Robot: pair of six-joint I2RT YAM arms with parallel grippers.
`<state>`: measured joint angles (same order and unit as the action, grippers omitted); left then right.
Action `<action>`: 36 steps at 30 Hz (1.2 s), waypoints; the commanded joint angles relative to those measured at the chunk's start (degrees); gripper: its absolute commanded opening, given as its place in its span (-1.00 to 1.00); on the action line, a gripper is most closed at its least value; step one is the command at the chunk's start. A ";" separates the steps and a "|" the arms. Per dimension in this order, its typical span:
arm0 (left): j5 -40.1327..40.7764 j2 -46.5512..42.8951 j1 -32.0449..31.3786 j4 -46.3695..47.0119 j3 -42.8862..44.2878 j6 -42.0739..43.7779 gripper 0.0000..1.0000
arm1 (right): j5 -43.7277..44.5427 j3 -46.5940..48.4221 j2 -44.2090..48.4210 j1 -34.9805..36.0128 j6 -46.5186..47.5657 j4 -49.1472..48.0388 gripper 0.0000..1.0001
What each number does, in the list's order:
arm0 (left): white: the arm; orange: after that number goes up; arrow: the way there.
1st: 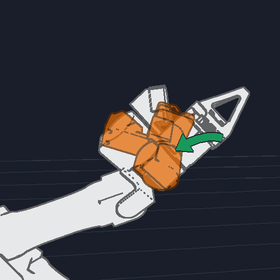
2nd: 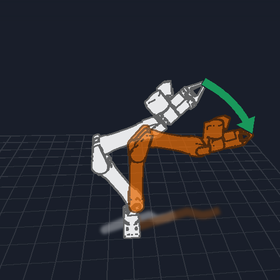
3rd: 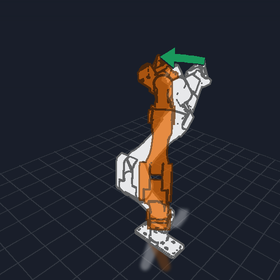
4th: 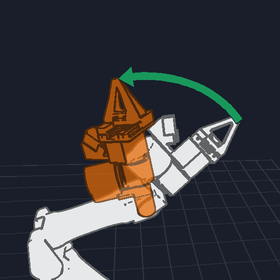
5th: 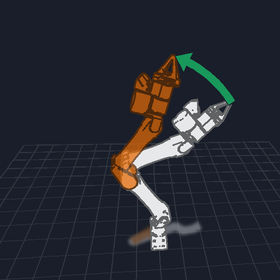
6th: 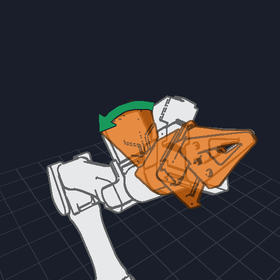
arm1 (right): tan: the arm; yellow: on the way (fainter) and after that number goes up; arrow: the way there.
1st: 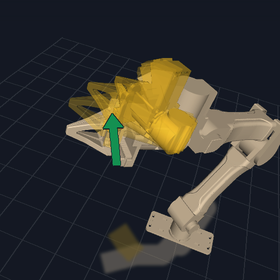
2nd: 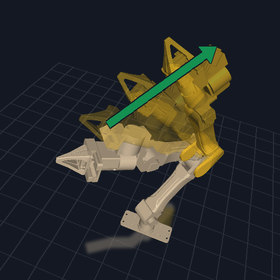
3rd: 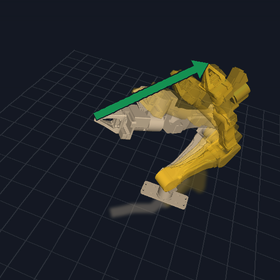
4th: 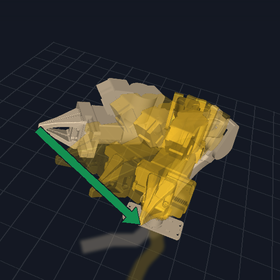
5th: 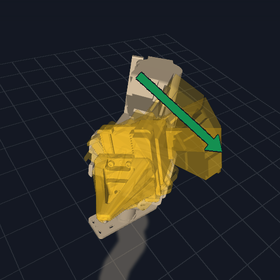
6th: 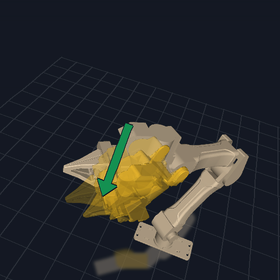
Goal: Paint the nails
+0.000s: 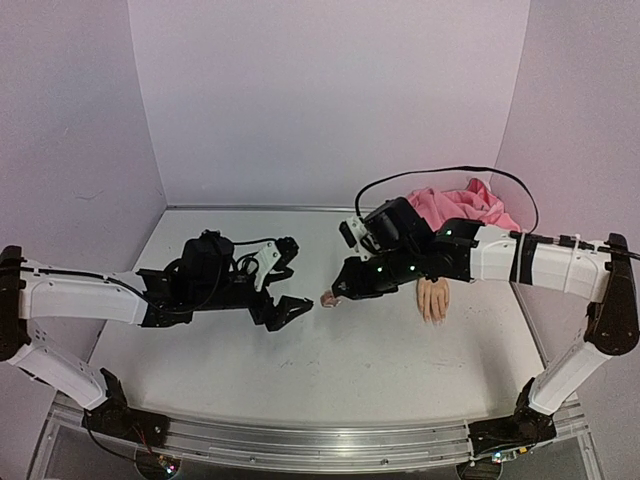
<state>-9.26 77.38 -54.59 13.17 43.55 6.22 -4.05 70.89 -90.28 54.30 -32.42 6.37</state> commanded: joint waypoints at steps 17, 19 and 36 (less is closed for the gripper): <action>8.71 11.04 -6.58 9.33 7.40 13.51 0.12 | -8.68 4.16 0.03 0.14 0.70 -3.30 -1.00; 8.73 11.03 -6.58 9.32 7.36 13.59 -0.01 | -8.65 4.24 0.02 0.15 0.70 -3.32 -1.00; -0.74 8.00 -6.42 6.08 6.00 10.43 -0.84 | -10.85 5.47 0.74 0.14 10.10 -2.85 -1.00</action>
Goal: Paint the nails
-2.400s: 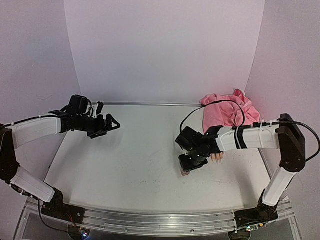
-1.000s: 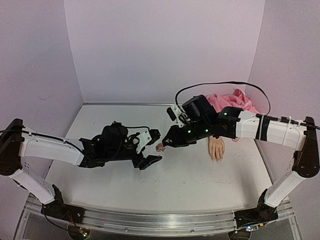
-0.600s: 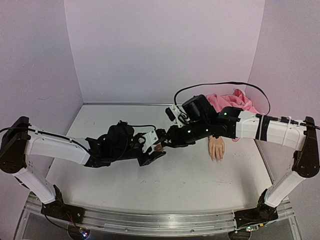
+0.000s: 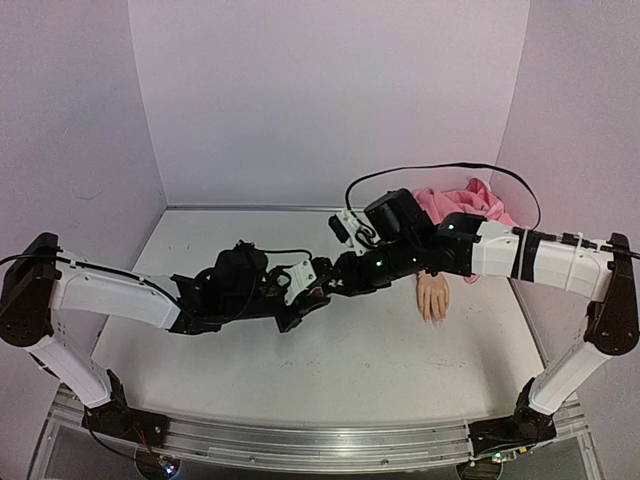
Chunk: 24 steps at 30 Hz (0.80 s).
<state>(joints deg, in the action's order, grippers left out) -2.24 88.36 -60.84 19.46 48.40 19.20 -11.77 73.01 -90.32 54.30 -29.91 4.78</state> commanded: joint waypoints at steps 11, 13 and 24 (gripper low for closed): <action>-61.28 -10.56 7.12 -2.17 4.41 -27.17 -1.00 | -34.95 3.17 2.76 -0.17 37.03 -3.46 -1.00; -60.98 -12.41 7.52 -2.17 3.54 -28.29 -1.00 | -33.43 3.29 2.70 -0.16 37.97 -3.49 -1.00; -14.70 -21.87 6.48 -2.74 -4.58 -21.62 -1.00 | -9.73 0.55 5.55 -0.21 17.85 -11.09 0.23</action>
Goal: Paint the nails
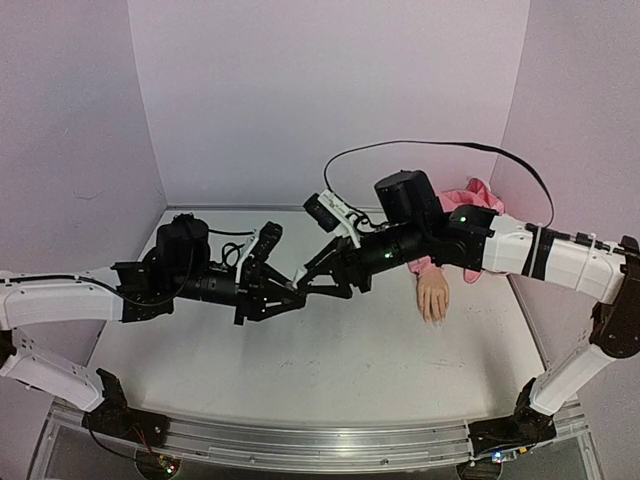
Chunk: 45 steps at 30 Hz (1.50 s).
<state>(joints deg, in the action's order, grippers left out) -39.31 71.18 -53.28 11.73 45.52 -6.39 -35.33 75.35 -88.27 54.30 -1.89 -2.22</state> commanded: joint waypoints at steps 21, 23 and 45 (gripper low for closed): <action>48.87 3.71 -4.26 4.59 3.24 7.68 -1.00 | 34.73 7.84 -6.00 2.74 -35.36 -7.92 0.17; 48.93 3.75 -4.42 4.59 3.45 6.97 -1.00 | 35.30 8.92 -7.09 2.86 -35.42 -7.64 0.10; 30.10 -0.88 -4.35 4.53 1.24 4.17 -1.00 | 25.52 8.28 -7.40 3.97 -24.63 -13.16 -1.00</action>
<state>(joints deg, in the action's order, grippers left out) 6.74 75.00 -57.41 12.12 46.63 -1.52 -2.74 82.72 -98.48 58.28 -33.15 -8.64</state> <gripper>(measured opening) 0.217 0.064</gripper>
